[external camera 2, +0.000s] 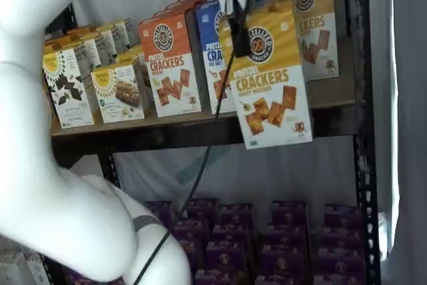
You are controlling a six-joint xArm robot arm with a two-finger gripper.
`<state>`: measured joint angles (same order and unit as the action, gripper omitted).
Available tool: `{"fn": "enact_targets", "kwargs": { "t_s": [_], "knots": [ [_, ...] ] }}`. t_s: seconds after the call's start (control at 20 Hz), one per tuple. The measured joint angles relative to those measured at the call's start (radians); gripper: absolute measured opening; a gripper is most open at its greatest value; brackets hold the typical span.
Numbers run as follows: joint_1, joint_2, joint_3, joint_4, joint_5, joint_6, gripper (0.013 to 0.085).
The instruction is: Retrieve the yellow and white box located on the top shelf, the sixth one from the left
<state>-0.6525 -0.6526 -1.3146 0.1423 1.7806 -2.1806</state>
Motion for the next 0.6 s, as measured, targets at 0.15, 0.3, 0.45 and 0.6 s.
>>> {"fn": "enact_targets", "kwargs": {
  "t_s": [0.15, 0.3, 0.45, 0.6],
  "knots": [
    [0.044, -0.027, 0.025, -0.013, 0.005, 0.041, 0.057],
    [0.09, -0.047, 0.046, -0.024, 0.01, 0.084, 0.057],
    [0.131, -0.063, 0.064, -0.034, 0.011, 0.123, 0.057],
    [0.15, -0.068, 0.07, -0.035, 0.013, 0.142, 0.057]
  ]
}}
